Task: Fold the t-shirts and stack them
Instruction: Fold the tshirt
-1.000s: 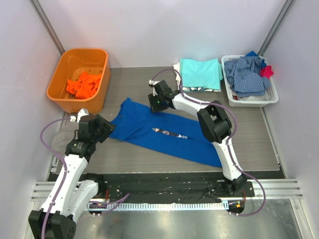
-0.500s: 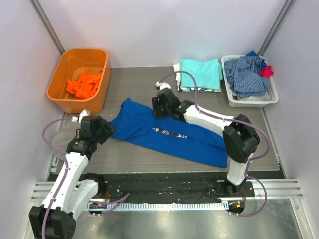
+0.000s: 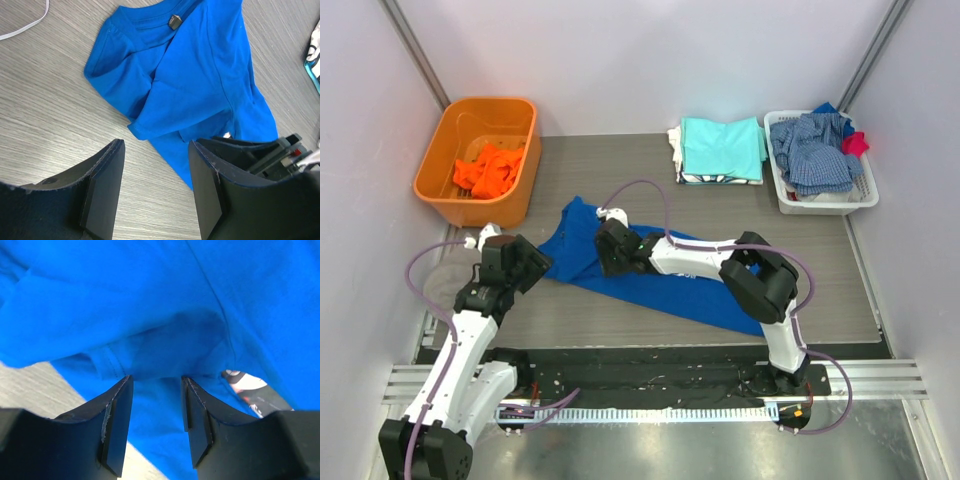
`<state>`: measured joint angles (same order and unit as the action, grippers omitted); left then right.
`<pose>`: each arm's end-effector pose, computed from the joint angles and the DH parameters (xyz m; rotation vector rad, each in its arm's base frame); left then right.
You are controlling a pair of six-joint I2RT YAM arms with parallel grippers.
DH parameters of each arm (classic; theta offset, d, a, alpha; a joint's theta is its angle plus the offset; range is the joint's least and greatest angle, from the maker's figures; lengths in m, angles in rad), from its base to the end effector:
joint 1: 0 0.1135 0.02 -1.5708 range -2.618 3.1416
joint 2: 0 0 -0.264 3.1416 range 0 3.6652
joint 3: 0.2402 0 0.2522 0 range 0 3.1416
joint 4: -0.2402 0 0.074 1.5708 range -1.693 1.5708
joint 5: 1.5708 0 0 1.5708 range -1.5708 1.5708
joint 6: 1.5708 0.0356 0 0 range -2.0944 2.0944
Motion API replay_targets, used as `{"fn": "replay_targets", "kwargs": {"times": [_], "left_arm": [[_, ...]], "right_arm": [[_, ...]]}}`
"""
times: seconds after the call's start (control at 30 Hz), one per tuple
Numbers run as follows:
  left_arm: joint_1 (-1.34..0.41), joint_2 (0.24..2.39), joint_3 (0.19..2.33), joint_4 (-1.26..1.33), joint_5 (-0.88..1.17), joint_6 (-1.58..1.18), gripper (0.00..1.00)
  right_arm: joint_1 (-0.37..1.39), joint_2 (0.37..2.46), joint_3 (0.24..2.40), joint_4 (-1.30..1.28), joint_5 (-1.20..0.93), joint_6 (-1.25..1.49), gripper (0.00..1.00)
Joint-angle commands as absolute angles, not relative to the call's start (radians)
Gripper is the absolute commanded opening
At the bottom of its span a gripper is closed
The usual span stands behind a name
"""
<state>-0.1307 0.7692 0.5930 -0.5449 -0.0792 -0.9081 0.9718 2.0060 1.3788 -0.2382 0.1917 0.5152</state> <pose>0.1632 -0.0186 0.2410 -0.9216 2.1401 -0.4430 0.2511 0.3558 0.1748 -0.4724 2.4184 0.4393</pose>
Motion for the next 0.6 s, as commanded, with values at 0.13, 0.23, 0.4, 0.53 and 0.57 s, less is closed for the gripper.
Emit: {"fn": "replay_targets", "kwargs": {"times": [0.13, 0.23, 0.4, 0.53, 0.57], "left_arm": [[-0.133, 0.762, 0.578, -0.523, -0.084, -0.899, 0.59], [-0.133, 0.764, 0.578, -0.523, -0.084, -0.899, 0.59], [-0.133, 0.761, 0.578, -0.523, -0.083, -0.899, 0.58], [-0.132, 0.756, 0.58, -0.526, -0.084, -0.899, 0.58], [-0.133, 0.756, 0.58, -0.528, -0.086, -0.899, 0.58]], "right_arm": [[0.971, 2.029, 1.471, -0.204, 0.187, 0.526, 0.5], [0.976, 2.028, 1.482, -0.206, 0.187, 0.528, 0.5], [0.994, 2.028, 1.497, -0.216, 0.183, 0.528, 0.5], [1.008, 2.037, 1.502, -0.219, 0.176, 0.531, 0.5], [1.009, 2.039, 1.5, -0.221, 0.176, 0.531, 0.5]]}}
